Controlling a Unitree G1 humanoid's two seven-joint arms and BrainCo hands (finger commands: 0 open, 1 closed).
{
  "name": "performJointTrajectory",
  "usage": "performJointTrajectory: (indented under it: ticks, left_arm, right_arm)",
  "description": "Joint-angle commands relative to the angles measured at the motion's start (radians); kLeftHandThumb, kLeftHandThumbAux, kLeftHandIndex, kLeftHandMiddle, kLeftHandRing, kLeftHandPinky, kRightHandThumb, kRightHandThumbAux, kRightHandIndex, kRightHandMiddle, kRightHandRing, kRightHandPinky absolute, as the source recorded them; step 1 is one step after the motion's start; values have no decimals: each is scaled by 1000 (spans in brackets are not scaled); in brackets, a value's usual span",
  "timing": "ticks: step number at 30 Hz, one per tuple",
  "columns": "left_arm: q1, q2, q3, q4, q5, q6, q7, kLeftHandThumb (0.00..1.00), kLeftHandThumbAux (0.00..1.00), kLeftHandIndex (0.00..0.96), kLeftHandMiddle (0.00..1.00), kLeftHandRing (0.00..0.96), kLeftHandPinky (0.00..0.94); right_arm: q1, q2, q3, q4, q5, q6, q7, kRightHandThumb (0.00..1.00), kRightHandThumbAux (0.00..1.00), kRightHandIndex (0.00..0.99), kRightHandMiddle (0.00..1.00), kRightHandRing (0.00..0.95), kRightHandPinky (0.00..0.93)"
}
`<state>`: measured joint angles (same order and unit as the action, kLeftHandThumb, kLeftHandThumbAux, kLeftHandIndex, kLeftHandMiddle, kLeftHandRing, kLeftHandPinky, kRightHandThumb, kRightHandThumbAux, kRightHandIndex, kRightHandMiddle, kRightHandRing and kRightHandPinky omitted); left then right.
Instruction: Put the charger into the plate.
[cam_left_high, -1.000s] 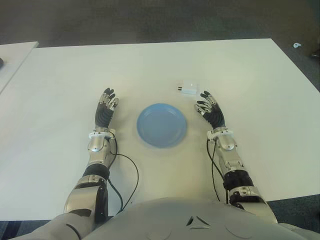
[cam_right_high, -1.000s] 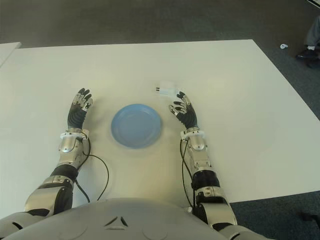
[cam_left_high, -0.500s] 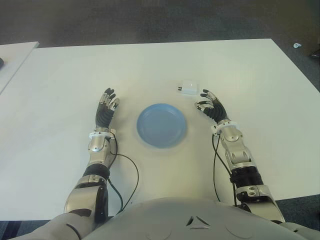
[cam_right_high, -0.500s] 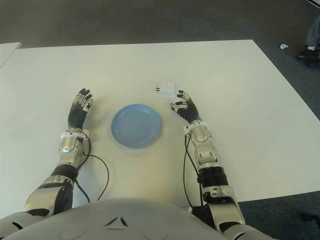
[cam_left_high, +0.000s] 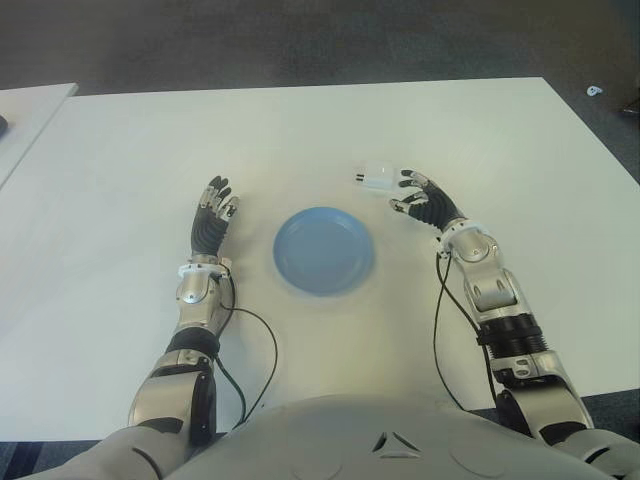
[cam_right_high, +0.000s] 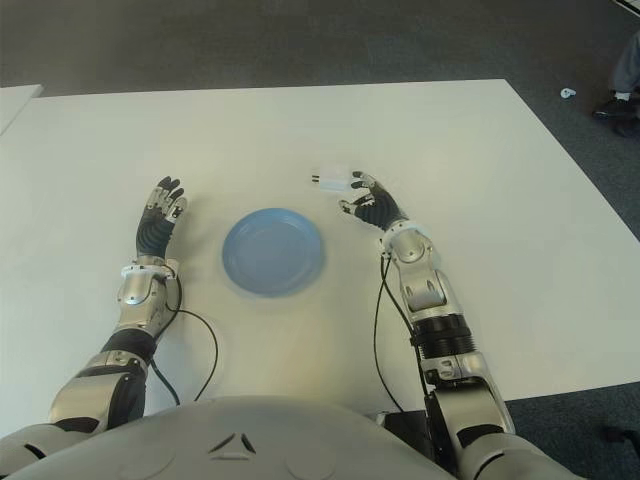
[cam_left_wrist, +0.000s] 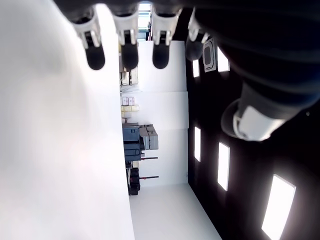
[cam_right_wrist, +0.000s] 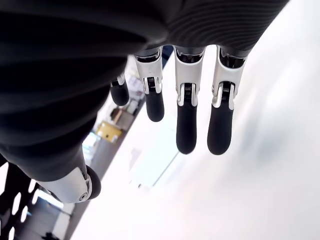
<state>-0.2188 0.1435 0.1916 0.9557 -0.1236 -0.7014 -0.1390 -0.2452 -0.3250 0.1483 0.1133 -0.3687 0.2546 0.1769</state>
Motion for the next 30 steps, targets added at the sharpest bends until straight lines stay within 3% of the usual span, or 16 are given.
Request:
performJointTrajectory:
  ticks: [1,8,17,26,30]
  left_arm:
    - [91,-45,-14,109,13,101,-2,0,556,17,102,106,131]
    - [91,-47,-14,108,12,101,-3,0,554,20,104,108,133]
    - [90,-49,-13,106,10,106,-2,0,557,24,105,109,136]
    - [91,-49,-16,104,10,106,-5,0,552,20,100,105,133]
    - [93,-50,-16,103,8,106,-9,0,554,20,99,105,133]
  right_arm:
    - [-32,-22,36,4,-55,5,-9,209,644,2,249,379,458]
    - [-79,-72,104,89,-171,-152,-116,207,635,58,289,388,460]
    - [-176,-62,188,296,-282,-324,-305,255,627,93,257,327,361]
    - [-294,-51,283,603,-367,-489,-454,166,647,37,92,104,90]
    - [-368,-26,336,768,-401,-551,-504,120,630,10,30,32,24]
